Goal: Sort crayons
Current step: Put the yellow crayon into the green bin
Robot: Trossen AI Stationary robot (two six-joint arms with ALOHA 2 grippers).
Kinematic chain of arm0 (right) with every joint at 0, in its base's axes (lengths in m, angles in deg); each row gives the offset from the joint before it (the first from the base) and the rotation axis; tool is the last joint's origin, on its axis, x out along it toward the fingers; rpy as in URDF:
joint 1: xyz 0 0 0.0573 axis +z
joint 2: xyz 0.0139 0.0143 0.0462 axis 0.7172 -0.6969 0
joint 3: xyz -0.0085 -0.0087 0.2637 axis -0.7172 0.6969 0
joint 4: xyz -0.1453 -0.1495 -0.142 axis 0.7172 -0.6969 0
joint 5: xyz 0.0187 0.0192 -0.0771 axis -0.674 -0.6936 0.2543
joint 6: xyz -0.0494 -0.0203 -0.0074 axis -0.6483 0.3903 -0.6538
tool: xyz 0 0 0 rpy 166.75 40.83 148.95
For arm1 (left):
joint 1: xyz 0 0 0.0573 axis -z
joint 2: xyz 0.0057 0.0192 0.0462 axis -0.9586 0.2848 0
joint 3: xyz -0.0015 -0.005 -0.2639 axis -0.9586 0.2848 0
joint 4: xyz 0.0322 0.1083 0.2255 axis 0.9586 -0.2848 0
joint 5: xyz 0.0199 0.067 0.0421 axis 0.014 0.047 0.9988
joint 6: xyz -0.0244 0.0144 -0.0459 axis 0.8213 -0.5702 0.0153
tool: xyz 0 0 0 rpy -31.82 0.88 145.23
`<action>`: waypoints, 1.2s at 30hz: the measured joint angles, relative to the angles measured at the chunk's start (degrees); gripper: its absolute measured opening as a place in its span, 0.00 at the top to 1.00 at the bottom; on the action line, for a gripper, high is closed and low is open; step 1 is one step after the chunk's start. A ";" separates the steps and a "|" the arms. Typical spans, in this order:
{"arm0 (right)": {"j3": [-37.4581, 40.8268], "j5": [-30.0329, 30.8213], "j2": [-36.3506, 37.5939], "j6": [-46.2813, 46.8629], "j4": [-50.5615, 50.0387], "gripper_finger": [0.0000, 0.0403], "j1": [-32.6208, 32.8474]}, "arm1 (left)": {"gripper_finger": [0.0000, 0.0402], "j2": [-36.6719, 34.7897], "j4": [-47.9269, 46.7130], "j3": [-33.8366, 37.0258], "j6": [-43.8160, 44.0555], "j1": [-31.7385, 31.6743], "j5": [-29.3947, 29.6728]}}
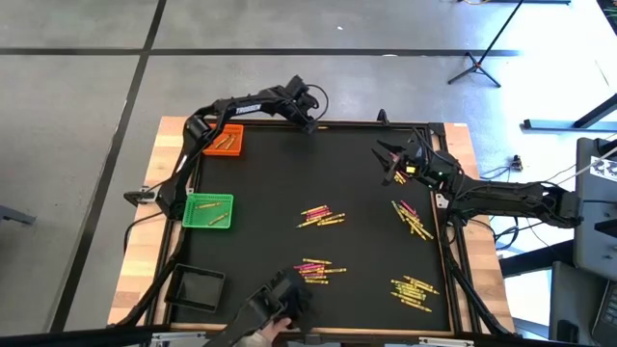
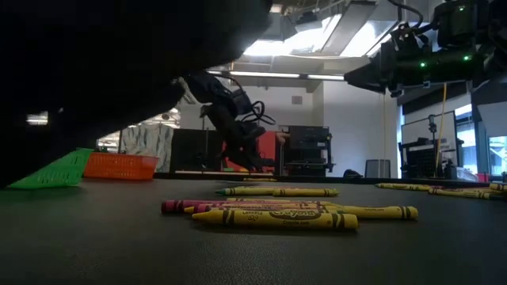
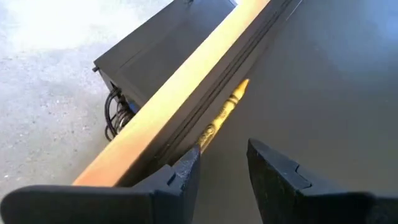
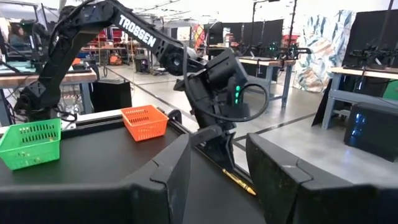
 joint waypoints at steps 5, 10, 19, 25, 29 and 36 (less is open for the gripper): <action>0.00 0.78 0.00 0.00 -0.28 0.62 -0.02 | 0.71 0.06 -0.47 0.85 -1.10 -0.88 0.86; 0.00 0.78 0.00 0.00 -0.18 0.62 -0.02 | 0.71 0.04 -0.81 1.13 -3.01 -1.30 0.68; 0.00 0.82 0.00 0.00 0.20 0.62 0.00 | 0.71 0.08 -2.35 1.29 -6.27 -0.30 4.51; 0.00 0.82 0.00 0.00 0.22 0.62 -0.02 | 0.71 0.44 -2.03 1.29 -9.42 -0.23 6.01; 0.00 0.82 0.00 0.00 0.13 0.62 -0.02 | 0.71 0.97 -1.02 1.20 -14.16 0.63 6.80; 0.00 0.82 0.00 -0.02 0.17 0.62 0.00 | 0.71 1.11 -0.72 1.20 -20.66 2.04 9.27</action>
